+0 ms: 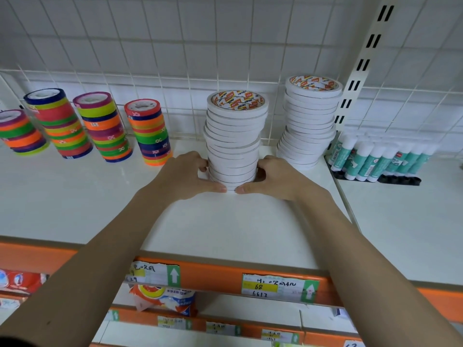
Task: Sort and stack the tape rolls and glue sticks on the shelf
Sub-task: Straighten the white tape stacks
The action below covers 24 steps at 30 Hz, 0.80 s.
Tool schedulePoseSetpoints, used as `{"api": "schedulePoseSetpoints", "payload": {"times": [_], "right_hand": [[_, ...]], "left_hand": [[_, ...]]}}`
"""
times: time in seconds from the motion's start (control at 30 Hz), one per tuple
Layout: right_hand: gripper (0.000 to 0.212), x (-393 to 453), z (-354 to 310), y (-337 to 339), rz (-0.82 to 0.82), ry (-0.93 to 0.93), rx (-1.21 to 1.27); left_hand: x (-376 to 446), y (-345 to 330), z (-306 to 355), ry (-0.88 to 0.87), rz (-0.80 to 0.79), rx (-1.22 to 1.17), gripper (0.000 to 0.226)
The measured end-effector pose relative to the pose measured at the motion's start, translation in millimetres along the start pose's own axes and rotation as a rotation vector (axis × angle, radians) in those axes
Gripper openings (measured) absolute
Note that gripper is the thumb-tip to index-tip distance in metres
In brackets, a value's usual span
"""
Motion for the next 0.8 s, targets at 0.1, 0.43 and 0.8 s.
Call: {"api": "schedulePoseSetpoints", "payload": {"times": [0.1,0.43,0.8], "right_hand": [[0.043,5,1,2,-0.023,0.005,0.031],[0.029,4,-5,11,0.020,0.059,0.012],[0.053,7,-3,4,-0.078,0.040,-0.026]], "left_hand": [[-1,3,2,0.015,-0.026,-0.038,0.085],[-1,13,9,0.002,0.001,0.006,0.079],[-11,16,19,-0.011,-0.051,0.113,0.081]]}}
Point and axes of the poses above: each hand's wrist, its own x-axis towards the middle knuckle, its own y-axis out of the back of the hand, z = x × y, the point moved 10 cm from there along x, towards the middle knuckle, and after that the axes turned 9 degrees about y, right-handed, at the moved point
